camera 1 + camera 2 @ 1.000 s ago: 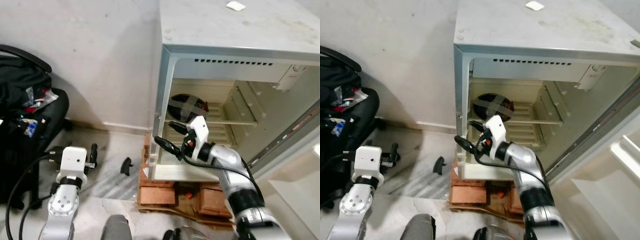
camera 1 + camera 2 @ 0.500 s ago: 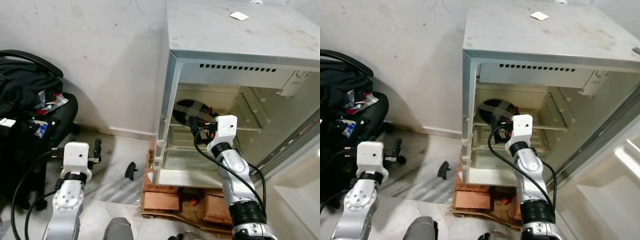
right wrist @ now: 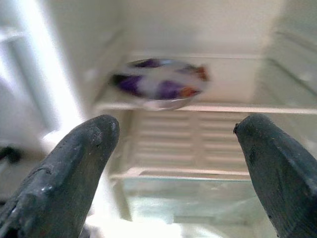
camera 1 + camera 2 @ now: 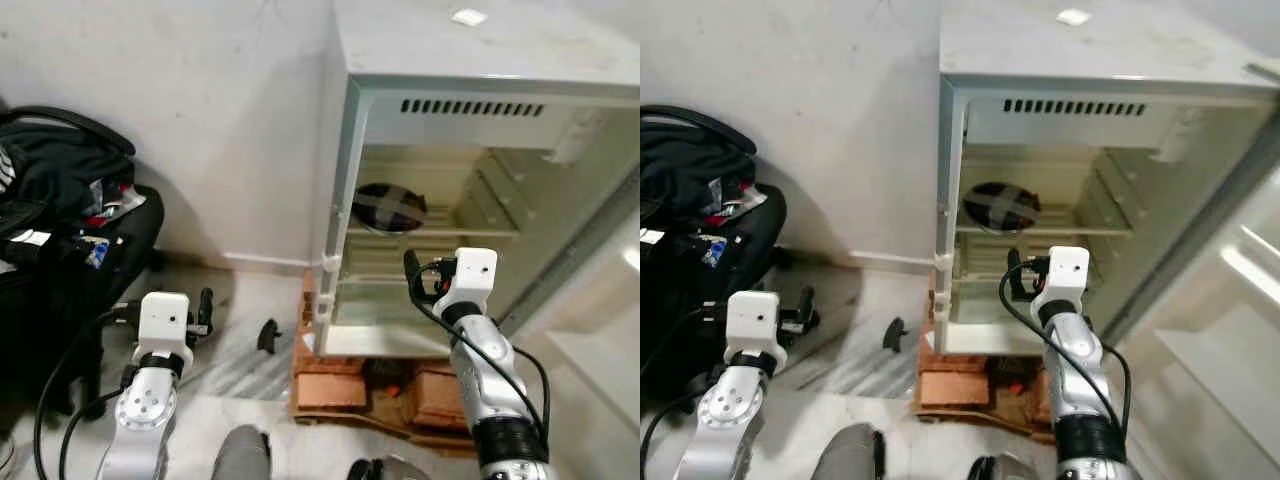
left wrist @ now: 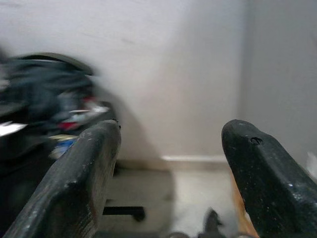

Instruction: Restocking fridge

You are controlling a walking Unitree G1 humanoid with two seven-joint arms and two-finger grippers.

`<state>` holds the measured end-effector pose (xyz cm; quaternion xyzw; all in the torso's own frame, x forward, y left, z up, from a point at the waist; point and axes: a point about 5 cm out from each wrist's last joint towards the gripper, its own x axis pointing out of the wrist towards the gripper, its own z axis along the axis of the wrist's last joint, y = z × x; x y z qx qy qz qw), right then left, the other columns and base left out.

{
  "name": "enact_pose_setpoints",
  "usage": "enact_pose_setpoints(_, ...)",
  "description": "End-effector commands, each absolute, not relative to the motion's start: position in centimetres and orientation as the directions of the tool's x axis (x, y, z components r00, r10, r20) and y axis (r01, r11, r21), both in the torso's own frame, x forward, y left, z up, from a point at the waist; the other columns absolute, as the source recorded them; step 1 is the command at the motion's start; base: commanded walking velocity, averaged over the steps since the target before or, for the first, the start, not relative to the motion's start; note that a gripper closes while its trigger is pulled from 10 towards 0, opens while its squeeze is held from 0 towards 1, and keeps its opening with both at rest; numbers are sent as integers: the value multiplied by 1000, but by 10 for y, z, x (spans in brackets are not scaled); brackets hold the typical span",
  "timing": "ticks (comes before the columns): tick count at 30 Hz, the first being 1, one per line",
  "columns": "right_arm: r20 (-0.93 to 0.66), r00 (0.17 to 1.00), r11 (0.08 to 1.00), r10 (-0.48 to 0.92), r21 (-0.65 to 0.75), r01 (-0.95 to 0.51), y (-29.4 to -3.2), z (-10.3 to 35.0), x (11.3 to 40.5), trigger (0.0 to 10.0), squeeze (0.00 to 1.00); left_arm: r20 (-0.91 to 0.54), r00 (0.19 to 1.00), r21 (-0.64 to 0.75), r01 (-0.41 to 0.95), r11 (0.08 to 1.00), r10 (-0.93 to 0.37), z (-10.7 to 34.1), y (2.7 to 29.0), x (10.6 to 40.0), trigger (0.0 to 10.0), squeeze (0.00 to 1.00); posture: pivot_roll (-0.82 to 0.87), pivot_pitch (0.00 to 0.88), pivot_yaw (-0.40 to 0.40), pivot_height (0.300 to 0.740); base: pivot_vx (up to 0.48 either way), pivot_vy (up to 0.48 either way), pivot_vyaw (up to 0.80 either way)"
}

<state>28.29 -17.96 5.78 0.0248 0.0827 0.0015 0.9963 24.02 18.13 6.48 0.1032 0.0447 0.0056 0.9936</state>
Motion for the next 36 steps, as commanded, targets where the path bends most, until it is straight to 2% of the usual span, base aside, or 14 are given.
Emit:
enact_pose_setpoints(1,-101,994,999,36,16,-34,-170,72,290,10000,0,-123,991,206,-22,978,48,57,185,233,10000,0,128,0,-23,740,-326,0,0)
enact_pose_setpoints(6,-69,998,1000,-12,-9,12,-169,78,291,10000,0,-127,991,212,-8,977,36,57,184,233,10000,0,124,0,-21,740,-323,0,0)
enact_pose_setpoints(7,-62,997,999,41,-10,-41,-163,78,292,10000,0,-130,991,217,1,976,28,56,185,235,10000,0,120,0,-14,740,-319,0,0)
enact_pose_setpoints(10,-82,995,997,63,55,-59,-159,78,295,10000,0,-128,992,232,12,973,19,56,188,243,10000,0,107,0,1,740,-314,0,0)
enact_pose_setpoints(18,-134,990,999,-46,0,47,-182,70,282,10000,0,-115,993,234,60,970,-33,59,182,248,10000,0,96,0,-4,740,-176,0,0)
enact_pose_setpoints(19,-153,985,995,-79,-69,69,-187,66,280,10000,0,-127,991,220,66,973,-39,55,183,245,10000,0,91,0,1,740,0,0,0)
enact_pose_setpoints(21,-176,981,996,-83,5,86,-189,64,278,10000,0,-158,987,174,65,983,-37,48,186,241,10000,0,88,5,-1,740,0,0,0)
enact_pose_setpoints(23,-173,980,995,-102,-10,102,-193,66,278,10000,0,-175,983,109,72,991,-52,45,188,238,10000,0,89,5,-7,740,0,0,0)
enact_pose_setpoints(30,-135,991,1000,-26,-12,24,-184,74,281,10000,0,-128,989,81,85,993,-75,57,193,244,10000,0,104,15,-26,740,0,0,0)
enact_pose_setpoints(32,-171,984,999,-38,9,40,-184,70,283,10000,0,-115,990,86,94,992,-84,60,188,244,10000,0,109,16,-30,740,0,-323,-800)
enact_pose_setpoints(36,-151,988,999,4,-37,-10,-180,73,284,10000,0,-117,989,83,103,991,-93,58,184,240,10000,0,112,21,-28,740,0,-411,-800)
